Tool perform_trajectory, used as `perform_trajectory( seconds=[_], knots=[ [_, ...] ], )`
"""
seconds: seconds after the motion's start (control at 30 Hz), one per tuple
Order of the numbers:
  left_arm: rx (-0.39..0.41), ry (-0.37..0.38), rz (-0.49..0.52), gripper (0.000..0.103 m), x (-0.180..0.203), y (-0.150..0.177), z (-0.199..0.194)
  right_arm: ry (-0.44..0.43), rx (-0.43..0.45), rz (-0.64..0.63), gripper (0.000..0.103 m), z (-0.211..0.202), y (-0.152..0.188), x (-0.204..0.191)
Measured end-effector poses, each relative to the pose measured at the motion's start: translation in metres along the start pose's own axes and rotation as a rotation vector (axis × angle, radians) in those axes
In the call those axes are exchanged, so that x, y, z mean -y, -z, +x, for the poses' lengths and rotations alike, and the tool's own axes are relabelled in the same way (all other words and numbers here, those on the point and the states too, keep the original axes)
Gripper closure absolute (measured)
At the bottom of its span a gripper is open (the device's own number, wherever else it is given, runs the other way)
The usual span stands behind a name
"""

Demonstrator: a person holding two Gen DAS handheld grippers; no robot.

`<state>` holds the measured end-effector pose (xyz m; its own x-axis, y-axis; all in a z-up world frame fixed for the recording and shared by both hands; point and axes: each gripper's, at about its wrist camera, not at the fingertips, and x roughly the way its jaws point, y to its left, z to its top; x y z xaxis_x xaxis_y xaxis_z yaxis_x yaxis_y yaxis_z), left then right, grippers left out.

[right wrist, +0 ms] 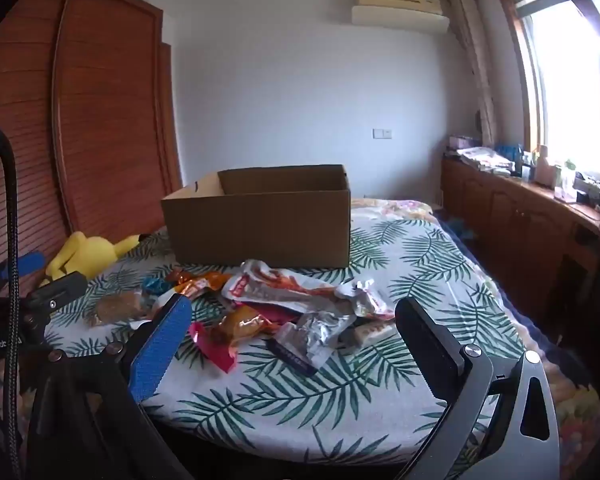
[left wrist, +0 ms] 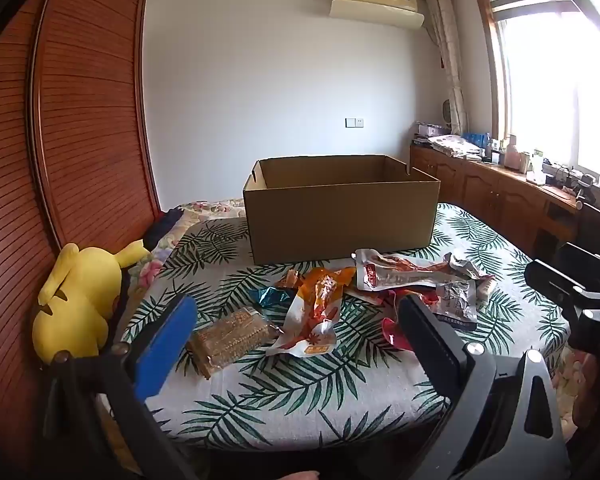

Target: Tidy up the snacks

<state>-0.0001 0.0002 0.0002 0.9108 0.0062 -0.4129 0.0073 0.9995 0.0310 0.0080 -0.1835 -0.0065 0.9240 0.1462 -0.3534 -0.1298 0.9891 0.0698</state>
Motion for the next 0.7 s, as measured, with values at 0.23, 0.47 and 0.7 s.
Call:
perform_trajectory(
  seconds=[0.23, 0.47, 0.7],
  knots=[
    [0.002, 0.005, -0.001, 0.001, -0.0008, -0.0001, -0.0003, -0.008, -0.001, -0.001, 0.000, -0.0021, 0.0012, 0.0037],
    [0.000, 0.006, 0.000, 0.001, -0.0007, -0.0003, -0.0002, 0.019, 0.012, -0.009, 0.000, -0.0057, 0.0012, 0.0036],
    [0.001, 0.005, 0.001, 0.001, 0.0026, 0.0023, -0.0006, 0.024, 0.011, -0.013, 0.000, -0.0070, 0.0004, 0.0036]
  ],
)
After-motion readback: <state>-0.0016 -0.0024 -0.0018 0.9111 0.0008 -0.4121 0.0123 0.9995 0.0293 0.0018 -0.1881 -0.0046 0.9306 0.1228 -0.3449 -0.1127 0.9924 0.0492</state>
